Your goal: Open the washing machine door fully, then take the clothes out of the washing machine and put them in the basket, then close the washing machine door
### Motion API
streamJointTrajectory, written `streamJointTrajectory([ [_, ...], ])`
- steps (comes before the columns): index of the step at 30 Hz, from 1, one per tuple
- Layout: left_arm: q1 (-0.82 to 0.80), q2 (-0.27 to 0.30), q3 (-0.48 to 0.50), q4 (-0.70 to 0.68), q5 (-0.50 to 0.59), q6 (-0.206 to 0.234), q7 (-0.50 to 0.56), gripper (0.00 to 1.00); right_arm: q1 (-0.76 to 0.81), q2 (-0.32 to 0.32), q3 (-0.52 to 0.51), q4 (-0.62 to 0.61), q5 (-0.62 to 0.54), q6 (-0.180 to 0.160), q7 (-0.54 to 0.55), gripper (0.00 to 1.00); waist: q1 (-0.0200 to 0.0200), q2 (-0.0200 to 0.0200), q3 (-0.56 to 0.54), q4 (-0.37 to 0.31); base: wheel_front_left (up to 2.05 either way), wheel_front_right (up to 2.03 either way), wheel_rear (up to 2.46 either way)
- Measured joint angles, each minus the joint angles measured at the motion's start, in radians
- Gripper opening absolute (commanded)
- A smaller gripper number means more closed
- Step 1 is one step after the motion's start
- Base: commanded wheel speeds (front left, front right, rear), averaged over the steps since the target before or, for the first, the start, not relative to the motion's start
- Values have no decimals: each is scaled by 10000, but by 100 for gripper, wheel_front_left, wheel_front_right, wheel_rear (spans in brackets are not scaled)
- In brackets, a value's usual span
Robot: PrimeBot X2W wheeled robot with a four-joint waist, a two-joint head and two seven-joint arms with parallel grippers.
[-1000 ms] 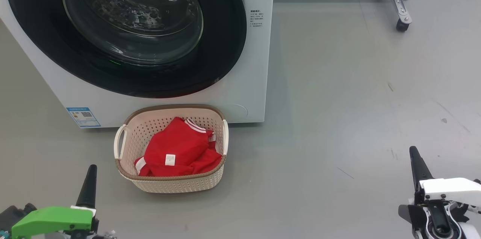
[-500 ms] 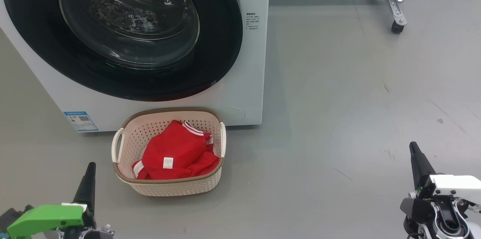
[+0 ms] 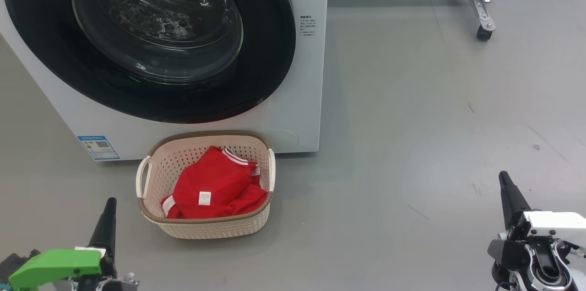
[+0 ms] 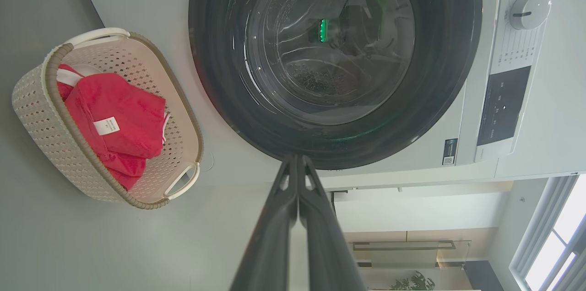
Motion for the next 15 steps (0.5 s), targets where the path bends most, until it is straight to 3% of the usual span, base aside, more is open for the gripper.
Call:
streamJointTrajectory([
  [15,-26,-10,15,50,0,0,2,0,-11,0,-12,44,0,19,2,0,0,0,-2,0,0,0,0],
])
